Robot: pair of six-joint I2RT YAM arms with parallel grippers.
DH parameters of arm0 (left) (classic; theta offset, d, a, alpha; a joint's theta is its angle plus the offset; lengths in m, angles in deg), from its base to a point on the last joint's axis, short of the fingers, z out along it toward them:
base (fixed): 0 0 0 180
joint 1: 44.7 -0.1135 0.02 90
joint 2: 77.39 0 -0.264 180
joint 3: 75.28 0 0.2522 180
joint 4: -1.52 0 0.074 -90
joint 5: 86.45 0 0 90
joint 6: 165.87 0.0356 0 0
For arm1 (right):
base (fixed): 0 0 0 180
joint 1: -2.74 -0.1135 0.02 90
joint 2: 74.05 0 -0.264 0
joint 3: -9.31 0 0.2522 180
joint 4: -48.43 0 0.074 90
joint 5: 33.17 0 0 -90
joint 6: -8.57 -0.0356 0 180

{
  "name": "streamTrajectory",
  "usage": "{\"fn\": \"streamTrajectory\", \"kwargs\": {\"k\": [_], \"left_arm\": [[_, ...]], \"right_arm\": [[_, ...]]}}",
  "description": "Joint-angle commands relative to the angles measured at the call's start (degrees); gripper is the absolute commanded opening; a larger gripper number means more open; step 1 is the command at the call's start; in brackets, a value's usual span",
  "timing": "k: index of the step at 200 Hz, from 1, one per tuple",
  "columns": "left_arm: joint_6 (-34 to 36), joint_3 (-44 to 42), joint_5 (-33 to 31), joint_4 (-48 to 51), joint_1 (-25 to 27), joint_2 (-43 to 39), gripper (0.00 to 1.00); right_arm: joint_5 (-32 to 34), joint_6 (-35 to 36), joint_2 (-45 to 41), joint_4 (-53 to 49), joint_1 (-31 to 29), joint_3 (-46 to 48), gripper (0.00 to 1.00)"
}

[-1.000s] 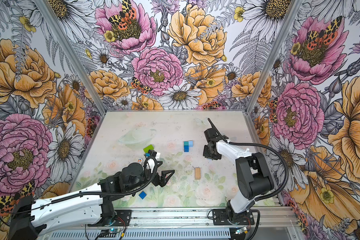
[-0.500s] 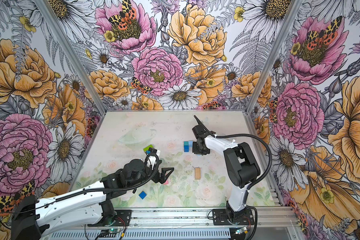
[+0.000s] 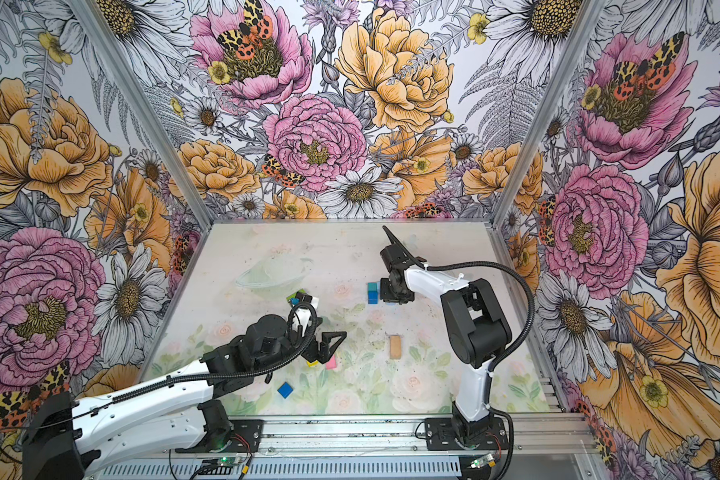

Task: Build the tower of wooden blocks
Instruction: 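Carry the light blue cube beside the dark blue cube and release it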

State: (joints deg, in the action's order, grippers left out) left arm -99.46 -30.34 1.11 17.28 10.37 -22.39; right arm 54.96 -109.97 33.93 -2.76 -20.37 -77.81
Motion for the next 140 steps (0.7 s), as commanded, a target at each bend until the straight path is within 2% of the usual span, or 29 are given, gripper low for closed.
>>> {"fn": "streamTrajectory", "kwargs": {"k": [1,28,80,140], "left_arm": [[1.01,-0.22,1.63,-1.38,-0.58,0.5,0.99],[1.0,0.11,1.78,-1.36,-0.65,0.71,0.99],[0.79,0.37,2.33,-0.7,-0.6,-0.02,0.99],[0.14,0.37,2.69,-0.11,-0.52,-1.77,0.99]], "right_arm": [[-0.81,0.93,1.32,0.34,-0.65,-2.02,0.32],[-1.3,1.11,1.61,0.34,-0.85,-2.44,0.34],[-0.59,1.2,-0.98,0.34,-0.88,-1.98,0.53],[-1.48,-0.36,-5.04,0.25,-1.3,0.49,0.63]]}}
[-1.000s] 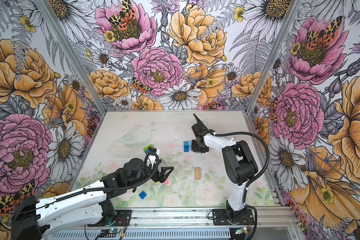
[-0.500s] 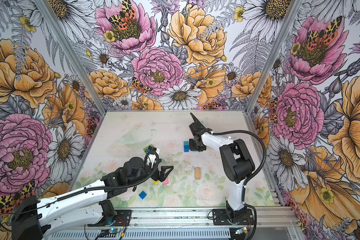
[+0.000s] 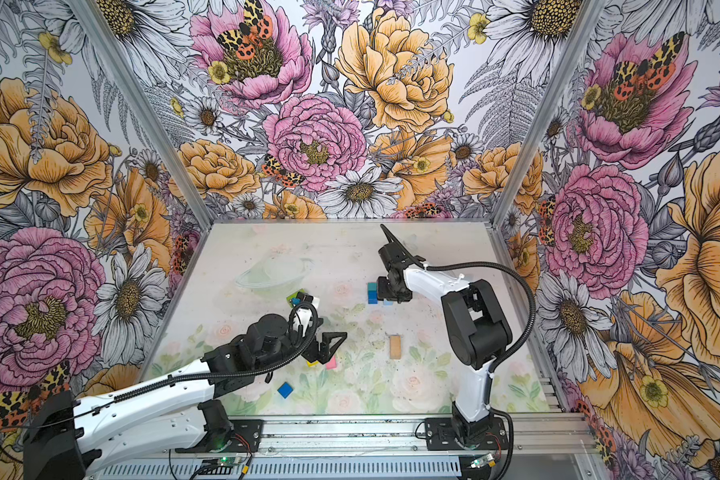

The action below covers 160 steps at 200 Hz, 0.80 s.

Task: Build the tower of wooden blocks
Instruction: 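Carry the light blue cube beside the dark blue cube and release it, then close the right gripper around the four cubes to push them together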

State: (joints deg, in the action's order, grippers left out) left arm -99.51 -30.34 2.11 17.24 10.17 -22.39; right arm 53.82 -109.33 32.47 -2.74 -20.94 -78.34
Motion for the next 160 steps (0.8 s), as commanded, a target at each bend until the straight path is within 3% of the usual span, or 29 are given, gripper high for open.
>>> {"fn": "streamTrajectory", "kwargs": {"k": [1,37,43,47,50,160], "left_arm": [[0.18,0.33,1.69,-0.04,-0.35,-1.8,0.99],[-0.17,0.11,1.66,0.33,-0.3,-3.53,0.99],[-0.22,0.03,1.64,0.48,-0.29,-3.81,0.99],[-0.27,0.02,1.53,0.48,-0.28,-4.0,0.99],[-0.27,-0.02,1.6,0.53,-0.21,-4.17,0.99],[-0.18,-2.07,0.38,4.07,-0.2,-11.17,0.99]], "right_arm": [[-0.3,-1.0,-3.59,0.23,-0.74,1.06,0.63],[-0.26,-2.38,-5.17,0.05,-1.29,1.73,0.75],[-0.11,-2.75,-4.98,-0.23,-1.35,1.65,0.81],[-0.05,-2.92,-4.93,-0.37,-1.41,1.61,0.96],[-0.02,-3.02,-4.8,-0.46,-1.53,1.49,0.99],[2.3,-7.85,1.44,-2.41,-3.91,-2.09,0.99]]}}
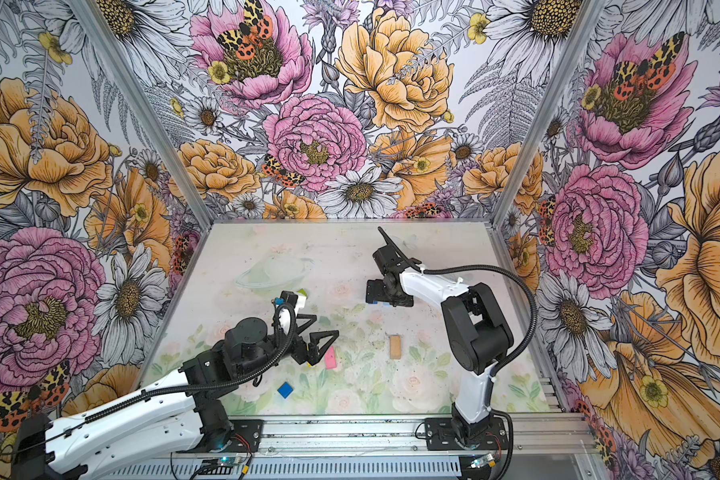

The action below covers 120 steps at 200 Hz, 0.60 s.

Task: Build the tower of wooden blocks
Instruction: 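Close the right gripper around the four cubes to push them together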

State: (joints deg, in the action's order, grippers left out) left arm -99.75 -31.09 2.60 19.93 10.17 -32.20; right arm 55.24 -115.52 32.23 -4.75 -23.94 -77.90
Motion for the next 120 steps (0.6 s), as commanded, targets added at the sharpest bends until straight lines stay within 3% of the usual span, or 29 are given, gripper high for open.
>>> {"fn": "streamTrajectory", "kwargs": {"k": [1,120], "left_arm": [[0.1,-1.34,-0.1,1.4,-0.2,-1.39,0.99],[1.47,-3.27,-0.19,3.12,-1.41,-5.07,0.99]], "right_arm": [[0.88,-1.67,1.71,-0.4,-0.92,-2.55,0.99],[1.1,-2.03,6.73,-1.71,-2.09,-8.02,0.93]]}}
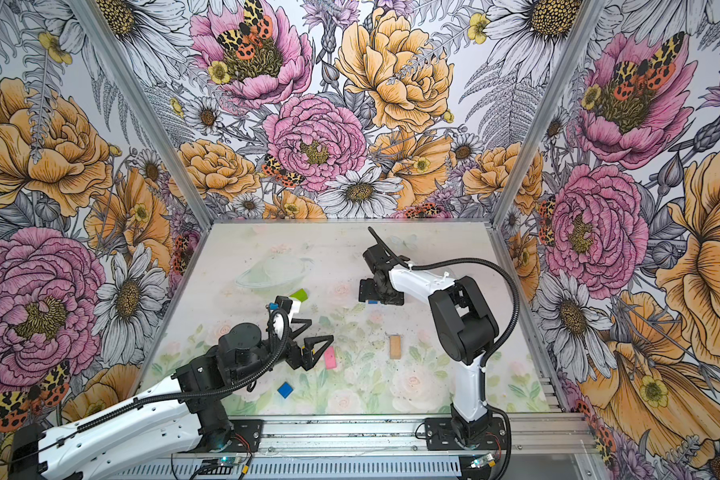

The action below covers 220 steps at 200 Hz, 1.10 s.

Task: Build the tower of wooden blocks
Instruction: 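Close the right gripper around the four cubes to push them together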

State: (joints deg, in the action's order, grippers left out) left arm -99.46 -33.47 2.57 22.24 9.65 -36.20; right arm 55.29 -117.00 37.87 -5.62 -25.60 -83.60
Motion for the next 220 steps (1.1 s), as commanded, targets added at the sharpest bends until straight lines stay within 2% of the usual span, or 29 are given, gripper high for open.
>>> {"fn": "streamTrajectory", "kwargs": {"k": [1,78,130,163,187,220], "left_arm": [[1.18,-0.94,-0.17,0.79,-0.81,-1.04,0.99],[1.26,-2.04,0.88,0.72,-2.56,-1.66,0.99],[1.1,-2.57,1.24,0.2,-3.15,-1.9,0.99],[1.02,-2.69,1.45,0.25,-3.28,-2.23,0.99],[0.83,-2.83,1.32,0.5,-3.24,-2.73,0.99],[0.49,-2.96,1.13,1.12,-3.26,-3.76,0.99]], "right_arm": [[1.08,-0.55,1.14,-0.88,-0.42,-2.4,0.93],[2.24,-0.2,3.55,-2.9,-0.52,-5.37,0.85],[2.58,-0.02,4.35,-3.56,-0.49,-5.9,0.69],[2.55,0.17,4.56,-3.74,-0.53,-6.18,0.65],[2.52,0.34,4.62,-4.0,-0.49,-6.54,0.65],[2.5,1.27,2.41,-4.07,-0.62,-6.41,0.82]]}}
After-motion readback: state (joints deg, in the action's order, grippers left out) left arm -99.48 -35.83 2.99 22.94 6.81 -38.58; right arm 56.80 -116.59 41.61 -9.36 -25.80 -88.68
